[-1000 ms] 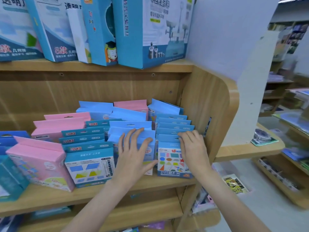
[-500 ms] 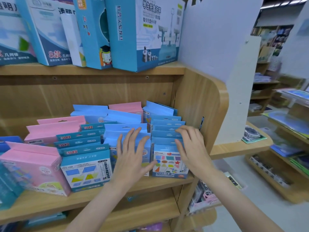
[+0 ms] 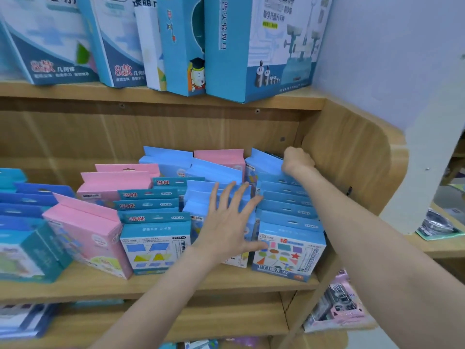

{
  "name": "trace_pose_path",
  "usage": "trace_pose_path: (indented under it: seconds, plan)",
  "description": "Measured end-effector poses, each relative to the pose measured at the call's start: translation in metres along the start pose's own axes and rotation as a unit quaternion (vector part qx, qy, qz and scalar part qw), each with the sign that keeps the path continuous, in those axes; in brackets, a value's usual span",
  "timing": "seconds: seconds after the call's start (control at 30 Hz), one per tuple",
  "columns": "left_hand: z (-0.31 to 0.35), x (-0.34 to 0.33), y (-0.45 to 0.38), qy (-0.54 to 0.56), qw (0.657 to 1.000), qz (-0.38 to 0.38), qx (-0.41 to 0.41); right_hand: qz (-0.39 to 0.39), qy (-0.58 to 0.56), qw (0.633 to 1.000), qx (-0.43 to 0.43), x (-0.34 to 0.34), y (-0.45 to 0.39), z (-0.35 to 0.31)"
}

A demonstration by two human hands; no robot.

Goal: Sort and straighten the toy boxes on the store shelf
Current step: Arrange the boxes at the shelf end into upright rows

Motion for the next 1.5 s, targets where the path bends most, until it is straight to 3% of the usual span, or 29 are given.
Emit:
trace_pose_path:
  seconds: [0.2,0.43,0.6,0.7,0.8,0.97,1.07,1.13,1.3,1.5]
  plan:
    - [-0.001,-0.002,-0.001,-0.003,1.000,0.001,0.001,0.155,-0.059,0.982,0.087,0.060,0.020,-0.014]
    - [0.001,0.004,-0.001,-0.011,1.000,-0.022,-0.002,0.316,-0.005,0.930,0.190,0.081,0.077,0.016]
    - [-0.013,0.020,0.008,0.077,0.994,0.066,-0.048,0.427,-0.117,0.876,0.191,0.096,0.124,0.053]
    - [-0.036,0.034,0.038,0.097,0.981,0.165,-0.017,0.405,-0.196,0.871,0.199,0.116,0.162,0.068]
    - [-0.058,0.038,0.079,0.088,0.969,0.228,0.024,0.329,-0.234,0.894,0.196,0.127,0.191,0.077]
    - [-0.077,0.017,0.114,0.020,0.990,0.138,0.009,0.151,-0.192,0.945,0.218,0.076,0.204,0.058]
    - [-0.083,0.017,0.112,-0.017,0.990,0.140,-0.017,0.034,-0.123,0.976,0.178,0.015,0.195,0.040]
    - [-0.087,0.017,0.110,0.002,0.989,0.143,-0.034,0.042,-0.102,0.980,0.166,-0.013,0.193,0.030]
    - [-0.094,0.018,0.114,-0.016,0.985,0.157,-0.066,0.179,-0.116,0.958,0.190,-0.043,0.199,0.014]
    - [-0.101,0.020,0.118,-0.028,0.986,0.133,-0.093,0.193,-0.103,0.960,0.175,-0.046,0.190,0.007]
Point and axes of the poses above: each hand's wrist, its own y-axis away from the middle knuckle, its own x-axis out of the back of the hand, z = x × y, the point moved 1 cm from there along -y, towards the middle knuckle, and after that the axes turned 10 degrees about -x, right-handed, at the moved point
